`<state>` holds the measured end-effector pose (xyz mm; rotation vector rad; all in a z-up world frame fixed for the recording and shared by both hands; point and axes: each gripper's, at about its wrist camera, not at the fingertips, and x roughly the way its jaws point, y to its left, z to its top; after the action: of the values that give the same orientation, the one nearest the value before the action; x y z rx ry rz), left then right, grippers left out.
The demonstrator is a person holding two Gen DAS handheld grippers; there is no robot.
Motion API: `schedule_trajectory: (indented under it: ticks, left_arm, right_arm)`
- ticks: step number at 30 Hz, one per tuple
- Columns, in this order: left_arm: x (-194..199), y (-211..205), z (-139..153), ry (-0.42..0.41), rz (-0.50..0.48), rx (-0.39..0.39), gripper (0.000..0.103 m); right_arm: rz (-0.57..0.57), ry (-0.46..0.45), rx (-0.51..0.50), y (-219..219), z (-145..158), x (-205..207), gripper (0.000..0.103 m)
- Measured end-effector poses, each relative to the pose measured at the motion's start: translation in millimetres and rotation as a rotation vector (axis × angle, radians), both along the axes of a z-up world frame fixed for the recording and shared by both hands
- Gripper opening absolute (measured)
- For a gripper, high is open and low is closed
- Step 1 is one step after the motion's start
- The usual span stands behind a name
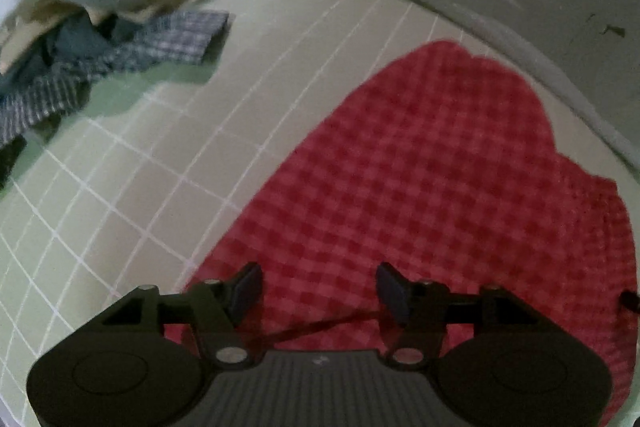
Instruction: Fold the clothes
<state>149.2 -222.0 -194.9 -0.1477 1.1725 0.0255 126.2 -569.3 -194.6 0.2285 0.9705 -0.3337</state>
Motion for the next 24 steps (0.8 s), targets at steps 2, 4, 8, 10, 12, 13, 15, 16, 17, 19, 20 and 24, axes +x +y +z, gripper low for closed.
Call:
schedule_trajectory:
  ticks: [2,4,8,10,12,13,15,16,17,19,20,24]
  left_arm:
    - [-0.4,2.1,-4.8,0.014,0.000,0.003,0.051]
    - [-2.5,3.5,-5.0,0.009,-0.005,0.015,0.037]
    - [-1.1,14.9,0.9,-0.026,0.020,0.042,0.000]
    - [0.0,21.4,4.1,-0.045,0.037,0.053,0.000]
    - [1.1,27.8,7.4,-0.064,0.053,0.064,0.000]
    - [1.6,31.0,9.0,-0.073,0.062,0.070,0.000]
    - [2.7,37.5,12.2,-0.092,0.079,0.081,0.000]
    - [1.4,40.0,15.2,-0.104,0.079,0.081,0.000]
    - [-1.4,42.1,19.3,-0.117,0.073,0.078,0.000]
    - [-6.9,46.2,27.3,-0.145,0.062,0.072,0.000]
    - [-9.7,48.3,31.3,-0.158,0.057,0.069,0.001]
    - [-29.6,37.5,36.4,-0.162,-0.010,0.054,0.028]
  right_arm:
    - [0.019,0.008,0.014,-1.9,-2.0,7.4,0.062]
    - [0.041,0.008,0.028,-3.4,-1.7,13.9,0.055]
    - [0.091,-0.022,0.022,-6.7,8.2,23.1,0.000]
    - [0.115,-0.043,0.009,-8.6,15.2,26.9,0.000]
    - [0.078,-0.110,-0.060,-16.8,34.5,27.1,0.000]
    - [0.048,-0.145,-0.090,-22.1,44.4,26.8,0.000]
    - [-0.029,-0.188,-0.123,-32.9,59.3,24.4,0.000]
    - [-0.067,-0.209,-0.140,-38.3,66.8,23.2,0.001]
    - [-0.102,-0.227,-0.158,-42.8,73.7,21.8,0.005]
    - [-0.117,-0.208,-0.203,-39.1,78.7,17.3,0.036]
    - [-0.114,-0.197,-0.223,-33.5,79.0,12.5,0.068]
    - [-0.099,-0.205,-0.260,1.8,72.3,-26.8,0.091]
